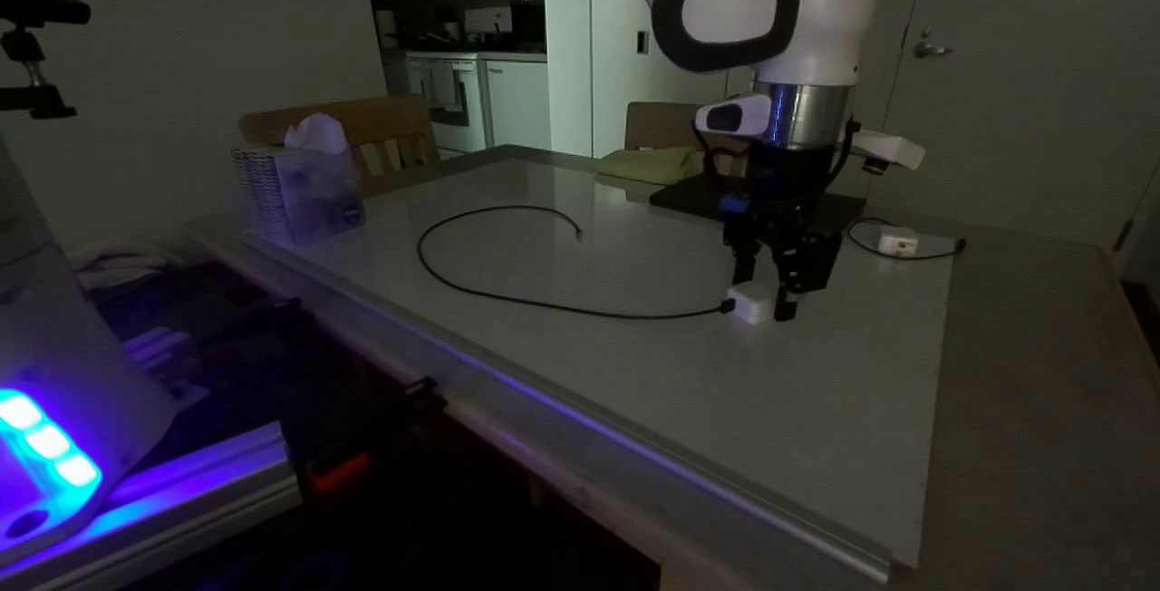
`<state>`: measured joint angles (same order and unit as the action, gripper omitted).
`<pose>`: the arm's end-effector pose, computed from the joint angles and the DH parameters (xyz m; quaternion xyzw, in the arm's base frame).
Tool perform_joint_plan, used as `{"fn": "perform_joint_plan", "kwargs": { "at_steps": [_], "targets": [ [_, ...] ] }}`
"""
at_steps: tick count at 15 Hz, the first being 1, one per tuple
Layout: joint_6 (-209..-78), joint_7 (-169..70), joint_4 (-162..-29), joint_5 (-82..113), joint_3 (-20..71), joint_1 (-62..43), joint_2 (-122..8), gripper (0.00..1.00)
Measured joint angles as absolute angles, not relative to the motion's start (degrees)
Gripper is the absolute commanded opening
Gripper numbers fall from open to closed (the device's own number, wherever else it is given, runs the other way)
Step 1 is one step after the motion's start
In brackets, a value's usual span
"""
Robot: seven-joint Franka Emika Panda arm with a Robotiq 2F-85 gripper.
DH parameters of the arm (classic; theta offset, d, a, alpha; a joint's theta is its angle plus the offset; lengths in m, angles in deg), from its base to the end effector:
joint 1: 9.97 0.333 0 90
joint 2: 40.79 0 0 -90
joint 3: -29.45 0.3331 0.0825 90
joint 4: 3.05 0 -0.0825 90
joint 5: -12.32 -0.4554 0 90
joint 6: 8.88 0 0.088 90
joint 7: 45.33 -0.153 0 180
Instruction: Unwind the charger on the table
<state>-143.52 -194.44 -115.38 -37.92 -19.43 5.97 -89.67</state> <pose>0.5391 -0.3549 0.0697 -0.2722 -0.9620 0.0106 0.0175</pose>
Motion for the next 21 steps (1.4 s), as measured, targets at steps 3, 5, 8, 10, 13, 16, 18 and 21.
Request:
{"fn": "perform_joint_plan", "kwargs": {
  "at_steps": [3,5,8,10,13,16,18,21],
  "targets": [
    [-140.95,-194.44,-115.12,-37.92,-22.51,8.23,-91.26,1.0],
    [-139.39,-194.42,-114.71,-37.63,-24.01,9.57,-91.46,1.0],
    [-138.31,-194.29,-113.38,-32.25,-23.57,10.49,-90.37,1.0],
    [-138.74,-194.24,-113.03,-24.21,-20.53,9.64,-87.14,1.0],
    [-138.95,-193.73,-112.9,-12.64,-13.94,6.41,-80.82,1.0],
    [-138.86,-191.65,-112.92,-4.11,-6.26,1.55,-75.86,1.0],
    [-138.9,-191.72,-112.97,0.04,-1.85,-1.4,-74.07,1.0],
    [-138.96,-192.95,-112.86,1.35,-0.38,-3.04,-74.03,1.0]
  ]
}}
